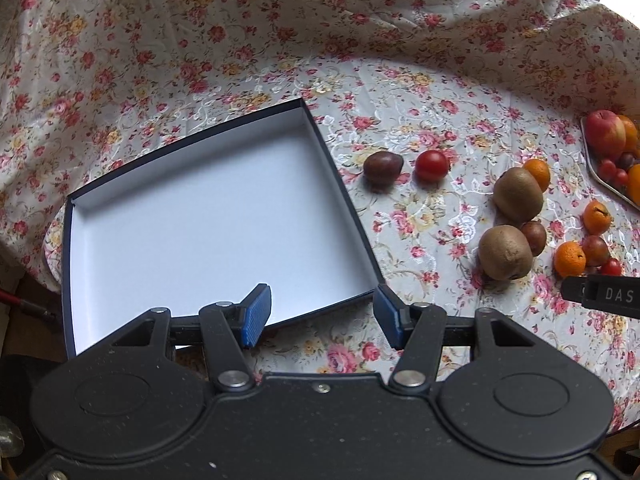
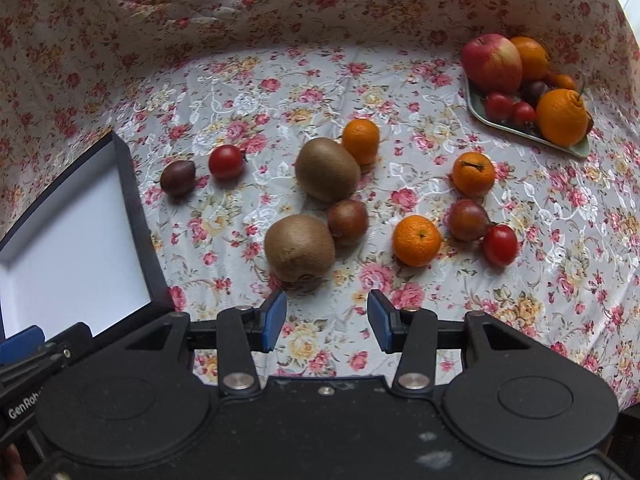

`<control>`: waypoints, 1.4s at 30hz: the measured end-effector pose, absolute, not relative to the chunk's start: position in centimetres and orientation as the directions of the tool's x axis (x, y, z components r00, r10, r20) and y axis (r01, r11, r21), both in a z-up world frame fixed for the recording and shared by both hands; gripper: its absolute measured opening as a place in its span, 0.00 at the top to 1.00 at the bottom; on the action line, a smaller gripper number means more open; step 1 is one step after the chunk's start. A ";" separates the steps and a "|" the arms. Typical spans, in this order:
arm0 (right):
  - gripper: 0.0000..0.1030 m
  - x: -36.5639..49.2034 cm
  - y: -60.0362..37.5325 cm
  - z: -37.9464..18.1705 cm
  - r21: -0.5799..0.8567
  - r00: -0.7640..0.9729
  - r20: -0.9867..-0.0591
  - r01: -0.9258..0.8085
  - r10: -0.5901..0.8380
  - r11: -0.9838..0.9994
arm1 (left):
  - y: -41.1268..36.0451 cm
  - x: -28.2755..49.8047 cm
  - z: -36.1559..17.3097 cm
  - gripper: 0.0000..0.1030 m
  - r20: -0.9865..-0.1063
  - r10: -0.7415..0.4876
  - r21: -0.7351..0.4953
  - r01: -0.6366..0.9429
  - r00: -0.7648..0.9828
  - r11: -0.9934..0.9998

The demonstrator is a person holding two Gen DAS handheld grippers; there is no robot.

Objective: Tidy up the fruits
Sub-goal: 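Close the left tool on a brown kiwi while the right tool grasps a red cherry tomato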

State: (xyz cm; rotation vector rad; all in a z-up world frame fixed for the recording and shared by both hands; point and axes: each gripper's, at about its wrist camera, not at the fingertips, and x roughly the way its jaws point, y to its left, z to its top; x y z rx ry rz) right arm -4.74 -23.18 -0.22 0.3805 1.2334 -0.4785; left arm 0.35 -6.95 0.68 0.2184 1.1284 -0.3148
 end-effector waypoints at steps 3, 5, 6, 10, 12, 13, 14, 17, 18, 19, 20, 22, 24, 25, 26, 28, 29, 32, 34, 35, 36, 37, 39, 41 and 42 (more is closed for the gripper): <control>0.53 -6.2 -25.6 -0.3 -0.007 0.237 -0.956 0.573 -0.175 0.819 | -9.1 0.7 0.9 0.40 -0.915 -0.156 0.003 0.392 0.371 0.920; 0.53 -7.2 -27.7 -0.4 -0.049 0.208 -0.954 0.599 -0.215 0.799 | -10.9 0.9 1.0 0.40 -0.916 -0.168 0.001 0.422 0.364 0.907; 0.53 -7.5 -28.3 -0.5 -0.063 0.195 -0.955 0.606 -0.225 0.793 | -11.6 1.0 1.1 0.40 -0.916 -0.175 -0.001 0.435 0.360 0.901; 0.53 -8.9 -32.5 -1.2 -0.086 0.146 -0.960 0.660 -0.240 0.746 | -14.8 1.7 0.7 0.40 -0.927 -0.184 -0.004 0.485 0.325 0.875; 0.53 -9.2 -34.6 -1.6 -0.055 0.151 -0.965 0.682 -0.214 0.729 | -16.2 1.8 0.3 0.40 -0.932 -0.186 -0.003 0.508 0.310 0.862; 0.53 -9.2 -35.3 -1.7 -0.042 0.153 -0.967 0.692 -0.203 0.721 | -16.6 1.9 0.1 0.40 -0.934 -0.187 -0.004 0.515 0.305 0.857; 0.53 -9.1 -36.1 -2.0 -0.024 0.154 -0.970 0.708 -0.188 0.706 | -17.1 1.9 -0.3 0.40 -0.936 -0.188 -0.006 0.522 0.296 0.853; 0.53 -8.6 -37.7 -3.0 -0.001 0.157 -0.973 0.731 -0.169 0.682 | -18.0 2.0 -1.5 0.40 -0.946 -0.194 -0.027 0.532 0.261 0.846; 0.53 -8.5 -38.1 -3.2 0.001 0.157 -0.973 0.736 -0.169 0.677 | -18.2 2.0 -1.8 0.40 -0.950 -0.193 -0.035 0.532 0.244 0.846; 0.53 -8.5 -38.4 -3.5 0.003 0.159 -0.972 0.740 -0.170 0.673 | -18.3 2.0 -2.1 0.40 -0.953 -0.194 -0.043 0.532 0.232 0.846; 0.53 -8.5 -38.8 -3.8 0.005 0.160 -0.972 0.745 -0.170 0.667 | -18.6 2.1 -2.4 0.40 -0.957 -0.195 -0.053 0.532 0.215 0.845; 0.53 -8.6 -39.3 -4.6 0.014 0.162 -0.973 0.750 -0.163 0.662 | -18.9 2.1 -2.8 0.40 -0.960 -0.200 -0.066 0.535 0.195 0.842; 0.53 -8.7 -39.9 -5.5 0.025 0.165 -0.975 0.756 -0.152 0.654 | -19.1 2.0 -3.0 0.40 -0.962 -0.199 -0.068 0.538 0.189 0.840; 0.53 -8.7 -40.1 -5.8 0.025 0.161 -0.975 0.759 -0.150 0.651 | -19.2 2.0 -3.0 0.40 -0.962 -0.200 -0.069 0.539 0.187 0.839; 0.53 -8.9 -40.5 -6.1 0.041 0.169 -0.976 0.766 -0.139 0.642 | -19.3 2.0 -3.1 0.40 -0.962 -0.200 -0.072 0.538 0.184 0.840; 0.53 -9.0 -40.8 -6.3 0.072 0.185 -0.976 0.776 -0.117 0.627 | -19.3 2.1 -3.2 0.40 -0.963 -0.202 -0.077 0.535 0.178 0.841; 0.53 -8.9 -41.0 -6.4 0.081 0.189 -0.976 0.774 -0.108 0.628 | -19.3 2.2 -3.2 0.40 -0.963 -0.201 -0.078 0.532 0.177 0.843; 0.53 -8.7 -40.8 -6.6 0.083 0.190 -0.976 0.774 -0.105 0.628 | -19.3 2.4 -3.3 0.40 -0.965 -0.199 -0.084 0.518 0.171 0.851; 0.53 -8.5 -40.5 -6.8 0.083 0.191 -0.976 0.764 -0.101 0.640 | -19.4 2.5 -3.5 0.40 -0.966 -0.199 -0.086 0.516 0.167 0.852; 0.53 -8.3 -40.3 -6.9 0.081 0.191 -0.976 0.758 -0.101 0.647 | -19.5 2.5 -3.5 0.40 -0.966 -0.197 -0.085 0.517 0.166 0.852; 0.53 -8.2 -40.2 -7.0 0.078 0.191 -0.976 0.755 -0.104 0.651 | -19.5 2.5 -3.6 0.40 -0.967 -0.195 -0.083 0.519 0.165 0.851; 0.53 -8.2 -40.1 -7.1 0.078 0.193 -0.975 0.755 -0.107 0.651 | -19.6 2.4 -3.6 0.40 -0.967 -0.193 -0.081 0.520 0.164 0.850; 0.53 -8.2 -40.1 -7.5 0.085 0.200 -0.974 0.762 -0.108 0.642 | -19.7 2.4 -3.8 0.40 -0.969 -0.190 -0.081 0.523 0.159 0.849; 0.53 -8.3 -40.2 -7.9 0.092 0.201 -0.974 0.781 -0.109 0.618 | -19.9 2.4 -4.0 0.40 -0.970 -0.185 -0.077 0.527 0.157 0.846; 0.53 -8.5 -40.3 -8.1 0.095 0.201 -0.973 0.794 -0.112 0.600 | -19.9 2.4 -4.0 0.40 -0.971 -0.183 -0.074 0.529 0.156 0.845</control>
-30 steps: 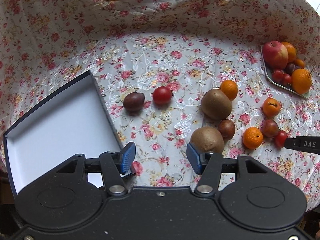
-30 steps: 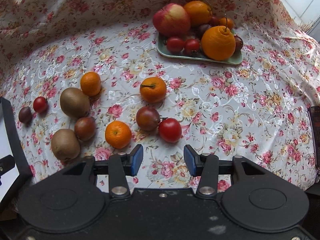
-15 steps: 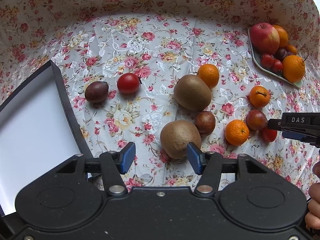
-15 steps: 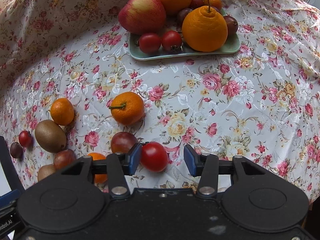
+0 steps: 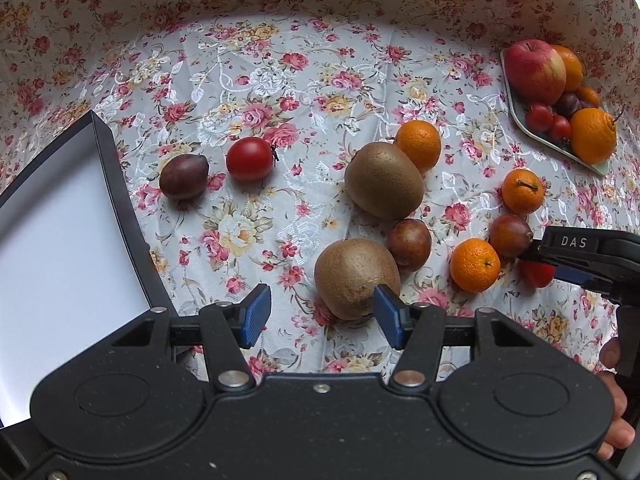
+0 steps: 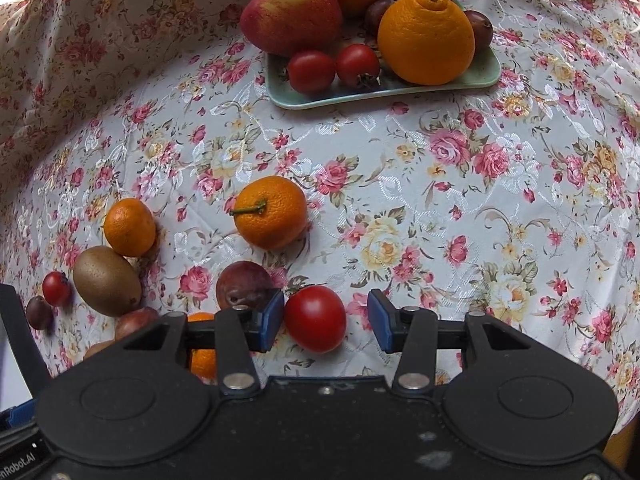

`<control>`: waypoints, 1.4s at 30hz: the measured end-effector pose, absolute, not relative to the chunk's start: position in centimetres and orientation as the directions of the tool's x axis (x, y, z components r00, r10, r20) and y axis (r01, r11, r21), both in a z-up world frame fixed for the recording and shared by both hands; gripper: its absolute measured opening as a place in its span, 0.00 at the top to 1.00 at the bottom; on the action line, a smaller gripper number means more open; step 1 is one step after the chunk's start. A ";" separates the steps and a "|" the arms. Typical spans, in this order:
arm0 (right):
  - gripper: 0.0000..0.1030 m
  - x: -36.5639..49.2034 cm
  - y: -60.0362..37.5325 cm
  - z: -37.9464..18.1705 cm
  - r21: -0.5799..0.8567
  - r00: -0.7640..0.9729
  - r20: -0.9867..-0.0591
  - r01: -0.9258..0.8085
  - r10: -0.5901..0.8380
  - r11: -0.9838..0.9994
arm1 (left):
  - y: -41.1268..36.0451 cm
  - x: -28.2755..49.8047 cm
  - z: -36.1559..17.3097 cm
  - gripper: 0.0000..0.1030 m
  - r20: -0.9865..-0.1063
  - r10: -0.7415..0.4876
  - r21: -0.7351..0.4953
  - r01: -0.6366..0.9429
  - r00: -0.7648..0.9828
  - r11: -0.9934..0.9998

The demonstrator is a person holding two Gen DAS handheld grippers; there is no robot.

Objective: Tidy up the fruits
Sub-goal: 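Close the left tool on a brown kiwi while the right tool grasps a red cherry tomato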

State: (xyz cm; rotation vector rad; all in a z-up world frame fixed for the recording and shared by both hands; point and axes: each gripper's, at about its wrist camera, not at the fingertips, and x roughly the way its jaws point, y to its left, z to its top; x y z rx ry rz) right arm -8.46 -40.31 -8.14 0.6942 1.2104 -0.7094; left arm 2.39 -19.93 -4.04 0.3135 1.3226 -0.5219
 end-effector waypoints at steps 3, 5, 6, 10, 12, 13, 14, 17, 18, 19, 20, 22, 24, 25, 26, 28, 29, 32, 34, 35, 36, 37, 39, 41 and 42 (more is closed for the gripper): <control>0.54 -8.5 -40.2 -8.4 0.085 0.205 -0.968 0.806 -0.142 0.586 | -20.1 2.5 -4.2 0.40 -0.972 -0.182 -0.075 0.533 0.151 0.843; 0.60 -8.1 -40.1 -8.3 0.060 0.197 -0.966 0.796 -0.165 0.603 | -20.3 2.6 -4.3 0.40 -0.972 -0.181 -0.074 0.533 0.151 0.843; 0.63 -7.9 -40.0 -8.4 0.039 0.185 -0.967 0.787 -0.175 0.615 | -20.3 2.7 -4.3 0.40 -0.972 -0.180 -0.073 0.533 0.151 0.843; 0.68 -7.2 -39.6 -8.4 0.009 0.157 -0.972 0.767 -0.174 0.642 | -20.7 2.9 -4.4 0.40 -0.971 -0.183 -0.075 0.540 0.150 0.838; 0.68 -7.0 -39.7 -8.4 0.022 0.158 -0.976 0.764 -0.153 0.645 | -20.9 2.9 -4.5 0.40 -0.971 -0.186 -0.077 0.546 0.147 0.834; 0.68 -6.9 -39.8 -8.4 0.029 0.156 -0.978 0.764 -0.141 0.645 | -20.9 2.9 -4.5 0.40 -0.971 -0.187 -0.077 0.549 0.147 0.833; 0.68 -6.9 -40.0 -8.5 0.034 0.153 -0.980 0.765 -0.129 0.643 | -21.1 2.9 -4.5 0.40 -0.971 -0.187 -0.076 0.552 0.146 0.830; 0.68 -7.1 -40.3 -8.7 0.057 0.155 -0.983 0.777 -0.102 0.627 | -21.3 2.8 -4.7 0.40 -0.972 -0.187 -0.079 0.555 0.140 0.828; 0.68 -7.2 -40.4 -8.7 0.061 0.154 -0.983 0.779 -0.097 0.625 | -21.4 2.8 -4.8 0.40 -0.973 -0.187 -0.080 0.556 0.138 0.827; 0.67 -7.2 -40.4 -8.7 0.062 0.154 -0.984 0.778 -0.093 0.625 | -21.5 2.7 -4.8 0.40 -0.973 -0.187 -0.080 0.558 0.136 0.826; 0.67 -7.2 -40.4 -8.7 0.063 0.154 -0.984 0.776 -0.091 0.628 | -21.6 2.7 -4.9 0.40 -0.973 -0.186 -0.079 0.561 0.136 0.824; 0.67 -7.2 -40.4 -8.7 0.059 0.152 -0.984 0.768 -0.092 0.637 | -21.7 2.6 -4.9 0.40 -0.973 -0.185 -0.077 0.565 0.137 0.822; 0.67 -7.2 -40.2 -8.7 0.056 0.153 -0.984 0.756 -0.093 0.652 | -21.9 2.4 -5.0 0.40 -0.973 -0.185 -0.076 0.567 0.136 0.820; 0.66 -7.3 -40.1 -8.7 0.056 0.153 -0.984 0.750 -0.091 0.659 | -22.0 2.4 -5.1 0.40 -0.973 -0.185 -0.076 0.568 0.136 0.819; 0.65 -7.3 -40.0 -8.8 0.055 0.151 -0.985 0.745 -0.088 0.665 | -22.1 2.3 -5.2 0.40 -0.974 -0.183 -0.073 0.569 0.137 0.819; 0.64 -7.4 -39.8 -8.8 0.053 0.145 -0.986 0.736 -0.082 0.675 | -22.3 2.2 -5.3 0.40 -0.974 -0.177 -0.067 0.572 0.139 0.818; 0.63 -7.5 -39.7 -8.8 0.052 0.145 -0.986 0.732 -0.081 0.679 | -22.4 2.1 -5.5 0.40 -0.975 -0.176 -0.066 0.573 0.138 0.817; 0.62 -7.6 -39.4 -8.9 0.049 0.147 -0.986 0.718 -0.082 0.694 | -22.7 2.1 -5.8 0.40 -0.976 -0.173 -0.069 0.572 0.130 0.817; 0.62 -7.6 -39.2 -9.0 0.044 0.148 -0.985 0.710 -0.088 0.703 | -22.8 2.2 -6.1 0.40 -0.977 -0.176 -0.079 0.565 0.120 0.821; 0.62 -7.6 -39.2 -9.0 0.044 0.149 -0.985 0.708 -0.089 0.705 | -22.9 2.2 -6.2 0.40 -0.977 -0.178 -0.083 0.561 0.116 0.823; 0.62 -7.7 -39.1 -9.0 0.044 0.150 -0.985 0.705 -0.088 0.708 | -22.9 2.2 -6.2 0.40 -0.977 -0.174 -0.079 0.558 0.120 0.826; 0.65 -7.7 -39.1 -8.9 0.040 0.147 -0.985 0.702 -0.090 0.711 | -23.0 2.2 -6.2 0.40 -0.977 -0.173 -0.076 0.557 0.123 0.827; 0.65 -7.7 -39.1 -8.9 0.039 0.142 -0.986 0.699 -0.086 0.714 | -23.0 2.2 -6.3 0.40 -0.977 -0.170 -0.071 0.555 0.128 0.829; 0.65 -7.8 -39.1 -8.8 0.050 0.135 -0.989 0.702 -0.064 0.710 | -23.1 2.3 -6.6 0.40 -0.978 -0.167 -0.071 0.550 0.127 0.832; 0.65 -7.7 -39.2 -8.7 0.058 0.133 -0.990 0.707 -0.051 0.705 | -23.0 2.4 -6.7 0.40 -0.978 -0.167 -0.074 0.546 0.123 0.835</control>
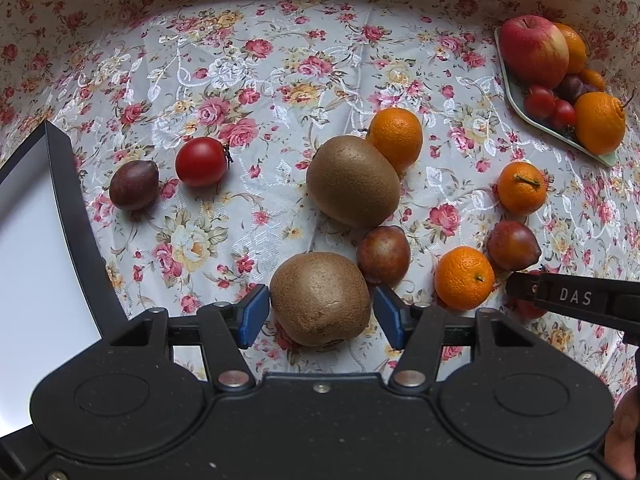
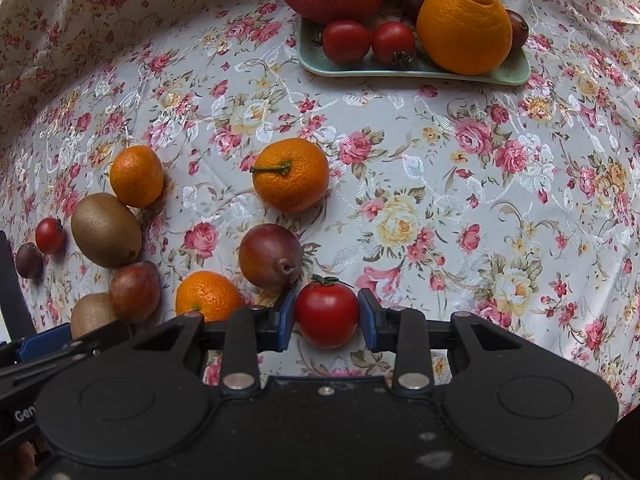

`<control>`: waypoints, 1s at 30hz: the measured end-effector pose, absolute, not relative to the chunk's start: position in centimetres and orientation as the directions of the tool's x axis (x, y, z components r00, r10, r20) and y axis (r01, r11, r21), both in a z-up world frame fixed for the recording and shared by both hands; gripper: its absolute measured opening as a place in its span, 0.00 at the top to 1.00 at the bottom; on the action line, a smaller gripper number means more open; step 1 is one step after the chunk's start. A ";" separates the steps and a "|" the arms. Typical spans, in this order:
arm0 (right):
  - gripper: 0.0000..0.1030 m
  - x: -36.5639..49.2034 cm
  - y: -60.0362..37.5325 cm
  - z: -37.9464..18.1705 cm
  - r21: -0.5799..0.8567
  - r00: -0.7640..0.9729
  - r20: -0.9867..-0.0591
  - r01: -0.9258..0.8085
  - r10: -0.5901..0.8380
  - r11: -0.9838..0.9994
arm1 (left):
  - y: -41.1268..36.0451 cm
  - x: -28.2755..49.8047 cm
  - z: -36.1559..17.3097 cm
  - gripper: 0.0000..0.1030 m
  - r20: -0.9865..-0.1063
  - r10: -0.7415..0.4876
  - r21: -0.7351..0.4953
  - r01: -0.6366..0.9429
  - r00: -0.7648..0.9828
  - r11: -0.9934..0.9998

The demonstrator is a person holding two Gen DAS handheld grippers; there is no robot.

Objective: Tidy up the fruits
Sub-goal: 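Close the left tool on a brown kiwi while the right tool grasps a red cherry tomato, then carry the kiwi and tomato into the white box and open both tools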

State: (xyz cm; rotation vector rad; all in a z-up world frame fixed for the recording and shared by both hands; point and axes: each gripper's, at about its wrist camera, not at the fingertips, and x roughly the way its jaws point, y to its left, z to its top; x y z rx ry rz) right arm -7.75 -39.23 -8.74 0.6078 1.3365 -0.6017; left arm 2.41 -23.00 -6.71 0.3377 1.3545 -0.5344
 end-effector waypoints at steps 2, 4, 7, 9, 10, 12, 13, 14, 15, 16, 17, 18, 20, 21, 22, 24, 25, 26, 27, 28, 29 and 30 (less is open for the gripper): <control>0.65 -7.8 -39.5 -8.6 0.078 0.135 -0.990 0.715 -0.029 0.694 | -22.9 2.6 -7.0 0.40 -0.980 -0.167 -0.084 0.534 0.110 0.842; 0.65 -7.7 -39.5 -8.3 0.087 0.139 -0.990 0.716 -0.020 0.693 | -22.7 2.8 -7.4 0.40 -0.982 -0.167 -0.096 0.520 0.091 0.849; 0.65 -7.5 -39.4 -7.6 0.090 0.152 -0.988 0.715 -0.029 0.694 | -22.6 2.8 -7.7 0.40 -0.983 -0.171 -0.111 0.509 0.072 0.854; 0.65 -7.4 -39.3 -6.9 0.094 0.162 -0.986 0.715 -0.034 0.693 | -22.7 2.8 -7.7 0.40 -0.983 -0.169 -0.108 0.509 0.075 0.854; 0.65 -7.4 -39.3 -6.6 0.099 0.169 -0.985 0.716 -0.034 0.691 | -22.7 2.8 -7.8 0.40 -0.983 -0.168 -0.106 0.508 0.077 0.855; 0.65 -7.3 -39.2 -6.0 0.108 0.182 -0.983 0.720 -0.036 0.686 | -22.9 2.8 -7.9 0.40 -0.984 -0.164 -0.105 0.503 0.076 0.858; 0.65 -7.2 -39.2 -5.7 0.112 0.189 -0.981 0.720 -0.038 0.684 | -22.9 2.8 -7.9 0.41 -0.984 -0.163 -0.103 0.502 0.078 0.859; 0.65 -7.1 -39.1 -5.4 0.117 0.197 -0.980 0.720 -0.040 0.684 | -22.9 2.8 -7.9 0.42 -0.983 -0.164 -0.102 0.500 0.083 0.860; 0.65 -7.0 -39.1 -5.1 0.120 0.203 -0.978 0.719 -0.041 0.684 | -22.9 2.8 -7.9 0.42 -0.982 -0.168 -0.102 0.500 0.087 0.860; 0.65 -6.9 -38.9 -4.7 0.124 0.211 -0.976 0.717 -0.044 0.686 | -22.9 2.7 -7.8 0.42 -0.981 -0.171 -0.105 0.498 0.090 0.861; 0.65 -6.8 -38.7 -4.5 0.128 0.219 -0.975 0.715 -0.047 0.687 | -22.8 2.8 -7.8 0.42 -0.980 -0.176 -0.110 0.492 0.090 0.864; 0.65 -6.6 -38.5 -4.2 0.131 0.225 -0.973 0.714 -0.049 0.688 | -22.7 2.8 -7.6 0.43 -0.979 -0.183 -0.118 0.483 0.089 0.868; 0.65 -6.4 -38.2 -3.6 0.138 0.238 -0.970 0.710 -0.051 0.690 | -22.2 3.0 -7.0 0.43 -0.976 -0.193 -0.126 0.466 0.098 0.875; 0.65 -6.3 -38.0 -3.3 0.141 0.245 -0.968 0.709 -0.053 0.691 | -21.9 3.1 -6.5 0.43 -0.974 -0.197 -0.126 0.459 0.111 0.879; 0.65 -6.1 -37.7 -3.0 0.144 0.252 -0.966 0.707 -0.056 0.692 | -21.7 3.3 -6.0 0.43 -0.971 -0.199 -0.121 0.452 0.131 0.884; 0.65 -5.8 -37.4 -2.5 0.147 0.264 -0.963 0.704 -0.063 0.695 | -20.8 3.6 -4.8 0.43 -0.963 -0.199 -0.104 0.434 0.181 0.895; 0.65 -5.5 -37.1 -2.2 0.148 0.270 -0.960 0.702 -0.068 0.697 | -20.3 3.9 -4.2 0.43 -0.958 -0.198 -0.096 0.423 0.205 0.901; 0.65 -5.2 -36.8 -1.9 0.148 0.276 -0.958 0.698 -0.073 0.700 | -19.7 4.2 -3.5 0.42 -0.952 -0.199 -0.090 0.409 0.231 0.908; 0.65 -5.0 -36.5 -1.7 0.148 0.281 -0.957 0.695 -0.076 0.703 | -19.1 4.6 -2.9 0.42 -0.946 -0.199 -0.085 0.396 0.256 0.914; 0.65 -4.6 -36.1 -1.5 0.149 0.287 -0.955 0.690 -0.079 0.709 | -18.5 4.9 -2.5 0.42 -0.941 -0.196 -0.079 0.384 0.276 0.920; 0.65 -4.3 -35.6 -1.1 0.152 0.294 -0.952 0.682 -0.079 0.715 | -17.6 5.4 -1.9 0.42 -0.934 -0.188 -0.069 0.362 0.305 0.930; 0.65 -4.0 -35.2 -1.0 0.155 0.301 -0.951 0.676 -0.077 0.721 | -16.8 5.9 -1.5 0.42 -0.929 -0.178 -0.062 0.339 0.325 0.939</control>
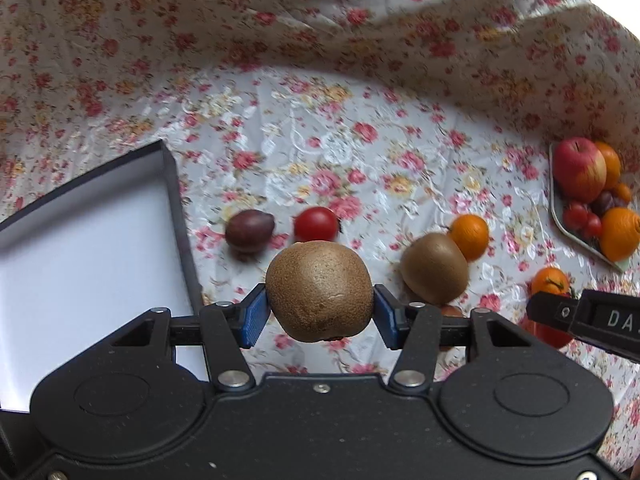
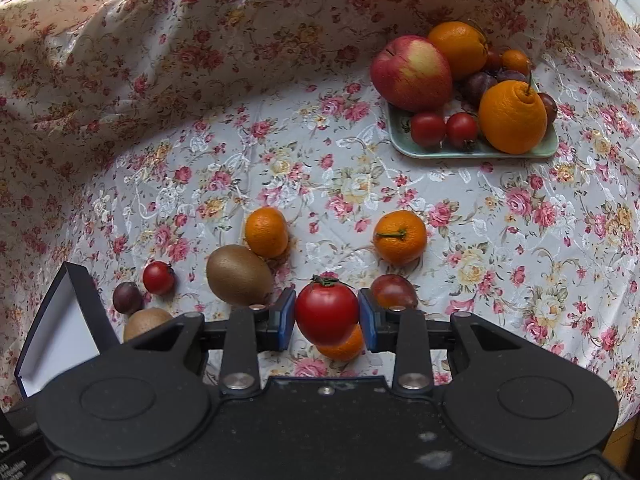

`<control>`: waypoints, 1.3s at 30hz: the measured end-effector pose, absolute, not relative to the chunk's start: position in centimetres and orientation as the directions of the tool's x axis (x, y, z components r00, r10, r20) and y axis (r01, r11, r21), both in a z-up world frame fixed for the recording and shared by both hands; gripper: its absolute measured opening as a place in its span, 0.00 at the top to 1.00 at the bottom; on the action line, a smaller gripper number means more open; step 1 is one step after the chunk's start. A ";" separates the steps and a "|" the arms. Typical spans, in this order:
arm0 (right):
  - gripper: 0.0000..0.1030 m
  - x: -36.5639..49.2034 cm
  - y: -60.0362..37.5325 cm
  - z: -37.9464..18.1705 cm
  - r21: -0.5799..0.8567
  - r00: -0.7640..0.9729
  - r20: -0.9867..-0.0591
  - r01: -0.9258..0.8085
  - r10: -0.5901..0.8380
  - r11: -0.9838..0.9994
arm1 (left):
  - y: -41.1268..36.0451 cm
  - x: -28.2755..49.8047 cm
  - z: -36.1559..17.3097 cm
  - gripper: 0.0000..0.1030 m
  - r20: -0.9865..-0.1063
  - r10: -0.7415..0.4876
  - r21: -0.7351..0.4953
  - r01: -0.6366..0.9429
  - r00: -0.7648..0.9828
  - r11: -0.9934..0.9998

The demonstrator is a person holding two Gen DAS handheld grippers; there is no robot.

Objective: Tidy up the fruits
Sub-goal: 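Carry the kiwi and tomato into the white box and open both tools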

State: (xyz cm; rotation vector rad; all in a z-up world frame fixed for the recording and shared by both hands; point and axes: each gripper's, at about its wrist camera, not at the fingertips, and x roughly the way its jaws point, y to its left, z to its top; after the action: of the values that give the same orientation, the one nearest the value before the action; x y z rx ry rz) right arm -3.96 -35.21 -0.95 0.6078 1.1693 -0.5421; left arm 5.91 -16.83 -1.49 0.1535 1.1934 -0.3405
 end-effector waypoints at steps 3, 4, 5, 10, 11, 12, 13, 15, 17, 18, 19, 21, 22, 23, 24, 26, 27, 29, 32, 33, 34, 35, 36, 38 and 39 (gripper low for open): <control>0.65 -2.6 -33.4 -0.3 0.172 0.324 -0.944 0.644 -0.063 0.745 | -14.1 7.4 -0.7 0.42 -0.918 -0.149 -0.053 0.260 0.367 0.964; 0.65 -2.0 -32.6 0.0 0.179 0.334 -0.941 0.630 -0.055 0.755 | -13.3 7.9 -0.5 0.42 -0.917 -0.141 -0.051 0.239 0.374 0.970; 0.65 -1.4 -31.7 0.3 0.187 0.342 -0.938 0.617 -0.047 0.765 | -12.2 8.4 -0.5 0.42 -0.916 -0.126 -0.047 0.209 0.381 0.977; 0.65 1.5 -27.1 0.5 0.191 0.366 -0.930 0.534 -0.022 0.823 | -7.2 10.6 -0.9 0.42 -0.926 -0.063 -0.039 0.073 0.372 0.997; 0.65 2.1 -25.9 0.4 0.186 0.368 -0.930 0.511 -0.018 0.839 | -6.4 11.0 -1.1 0.42 -0.929 -0.042 -0.026 0.048 0.367 0.999; 0.65 2.6 -24.8 0.2 0.183 0.368 -0.930 0.490 -0.011 0.852 | -5.5 11.4 -1.3 0.42 -0.932 -0.023 -0.014 0.027 0.362 1.000; 0.66 3.1 -23.6 0.0 0.183 0.367 -0.930 0.464 0.000 0.867 | -4.8 11.6 -1.5 0.42 -0.934 -0.007 -0.004 0.008 0.357 1.000; 0.65 4.0 -21.5 -0.5 0.195 0.363 -0.931 0.420 0.033 0.886 | -3.2 12.1 -1.8 0.42 -0.938 0.010 0.002 -0.024 0.345 1.000; 0.65 4.7 -19.8 -0.8 0.214 0.360 -0.931 0.387 0.067 0.897 | -1.8 12.4 -2.0 0.42 -0.942 0.014 0.000 -0.040 0.335 0.999; 0.65 5.1 -18.8 -1.0 0.226 0.359 -0.929 0.369 0.086 0.902 | -1.2 12.5 -2.1 0.42 -0.943 0.017 0.001 -0.046 0.333 0.999; 0.65 5.5 -17.8 -1.1 0.238 0.358 -0.928 0.350 0.105 0.906 | -0.6 12.6 -2.2 0.42 -0.943 0.022 0.006 -0.050 0.332 0.999; 0.65 6.3 -16.1 -1.3 0.253 0.358 -0.924 0.316 0.132 0.914 | 0.5 12.8 -2.4 0.42 -0.943 0.038 0.021 -0.056 0.330 0.998; 0.65 6.6 -15.4 -1.4 0.257 0.358 -0.923 0.301 0.141 0.919 | 0.9 12.8 -2.5 0.42 -0.943 0.043 0.025 -0.058 0.329 0.998; 0.65 7.0 -14.5 -1.6 0.259 0.358 -0.922 0.282 0.149 0.924 | 1.5 13.1 -2.7 0.42 -0.945 0.048 0.029 -0.062 0.325 0.998; 0.65 7.3 -13.6 -1.7 0.259 0.356 -0.922 0.269 0.154 0.928 | 1.9 13.2 -2.8 0.42 -0.946 0.051 0.031 -0.067 0.321 0.997; 0.65 7.9 -12.2 -2.1 0.255 0.349 -0.924 0.247 0.159 0.935 | 2.8 13.4 -3.1 0.42 -0.949 0.058 0.036 -0.076 0.308 0.996; 0.65 8.2 -11.8 -2.3 0.250 0.344 -0.925 0.239 0.159 0.938 | 3.2 13.5 -3.3 0.42 -0.951 0.059 0.036 -0.081 0.302 0.996; 0.65 8.7 -10.8 -3.0 0.235 0.333 -0.931 0.224 0.152 0.946 | 3.8 13.6 -3.5 0.42 -0.954 0.057 0.033 -0.087 0.294 0.996; 0.65 9.3 -9.6 -4.0 0.208 0.315 -0.939 0.208 0.136 0.956 | 4.3 13.7 -3.7 0.42 -0.956 0.056 0.034 -0.083 0.288 0.996; 0.65 9.4 -9.3 -4.3 0.204 0.310 -0.941 0.203 0.135 0.958 | 4.4 13.8 -3.7 0.42 -0.956 0.055 0.033 -0.080 0.287 0.996; 0.64 9.6 -9.1 -4.5 0.202 0.306 -0.942 0.198 0.135 0.959 | 4.5 13.8 -3.7 0.42 -0.957 0.053 0.032 -0.077 0.287 0.997; 0.64 9.8 -8.8 -4.7 0.200 0.303 -0.943 0.191 0.136 0.961 | 4.6 13.8 -3.7 0.43 -0.956 0.050 0.030 -0.073 0.291 0.997; 0.64 9.9 -8.6 -4.9 0.199 0.301 -0.943 0.182 0.138 0.963 | 4.6 13.7 -3.5 0.43 -0.952 0.051 0.032 -0.067 0.303 0.997; 0.64 10.0 -8.1 -4.9 0.199 0.310 -0.940 0.155 0.144 0.968 | 4.4 13.5 -3.0 0.43 -0.940 0.065 0.049 -0.055 0.336 0.997; 0.64 10.1 -7.9 -4.8 0.197 0.319 -0.937 0.142 0.144 0.970 | 4.3 13.4 -2.8 0.42 -0.935 0.070 0.056 -0.050 0.347 0.997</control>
State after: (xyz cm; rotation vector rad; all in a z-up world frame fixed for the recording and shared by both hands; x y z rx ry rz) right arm 10.10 -7.91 -4.79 0.2621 1.2507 0.0010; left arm 13.38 4.32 -2.81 0.0191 1.2135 0.0780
